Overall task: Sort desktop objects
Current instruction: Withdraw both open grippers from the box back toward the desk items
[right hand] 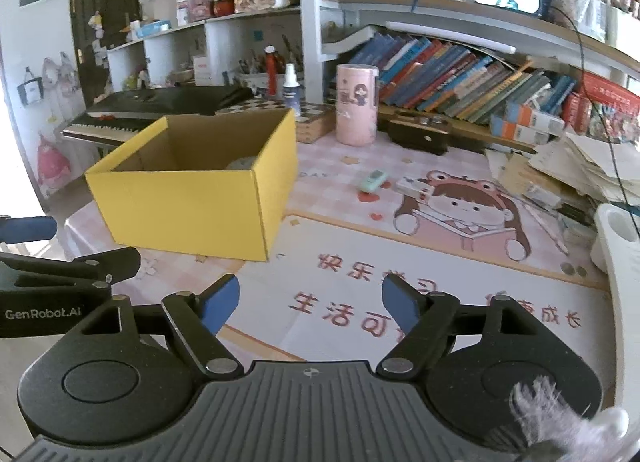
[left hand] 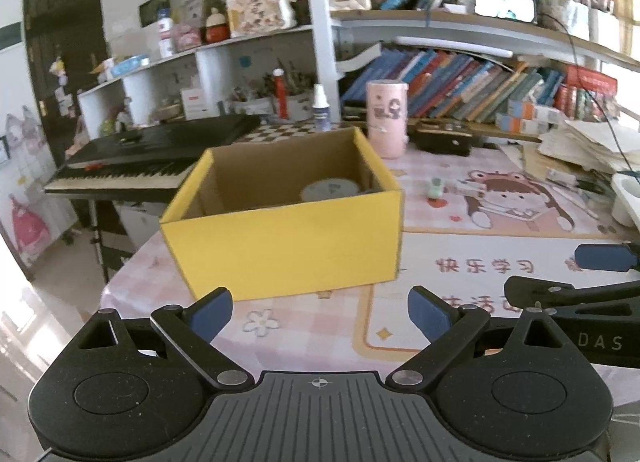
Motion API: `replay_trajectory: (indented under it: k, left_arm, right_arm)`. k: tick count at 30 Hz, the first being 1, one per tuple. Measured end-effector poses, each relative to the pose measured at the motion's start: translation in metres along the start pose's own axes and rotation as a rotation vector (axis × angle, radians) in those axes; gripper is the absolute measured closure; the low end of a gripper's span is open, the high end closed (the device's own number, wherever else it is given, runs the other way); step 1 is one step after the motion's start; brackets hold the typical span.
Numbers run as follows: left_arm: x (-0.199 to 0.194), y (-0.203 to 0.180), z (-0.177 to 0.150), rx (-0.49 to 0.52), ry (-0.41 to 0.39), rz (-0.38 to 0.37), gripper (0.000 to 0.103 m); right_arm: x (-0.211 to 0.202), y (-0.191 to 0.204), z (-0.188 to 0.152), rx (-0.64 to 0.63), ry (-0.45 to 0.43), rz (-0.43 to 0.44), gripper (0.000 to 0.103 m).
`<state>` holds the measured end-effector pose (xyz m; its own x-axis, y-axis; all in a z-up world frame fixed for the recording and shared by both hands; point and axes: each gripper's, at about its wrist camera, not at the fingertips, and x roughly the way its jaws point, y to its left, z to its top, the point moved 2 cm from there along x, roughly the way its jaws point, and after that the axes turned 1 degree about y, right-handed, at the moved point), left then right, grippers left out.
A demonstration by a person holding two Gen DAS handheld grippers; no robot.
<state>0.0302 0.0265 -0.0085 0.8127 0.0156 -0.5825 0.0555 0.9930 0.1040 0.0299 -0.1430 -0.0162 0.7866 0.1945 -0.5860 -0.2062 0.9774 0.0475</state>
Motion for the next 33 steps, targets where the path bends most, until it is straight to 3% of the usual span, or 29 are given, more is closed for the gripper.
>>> replay_trajectory:
  k: [15, 33]
  left_arm:
    - [0.02, -0.059, 0.013, 0.094, 0.014, -0.089, 0.007]
    - [0.08, -0.128, 0.061, 0.086, 0.057, -0.054, 0.007]
  right_arm:
    - [0.004, -0.059, -0.01, 0.093, 0.048, -0.094, 0.025]
    - [0.06, -0.147, 0.026, 0.085, 0.096, -0.045, 0.025]
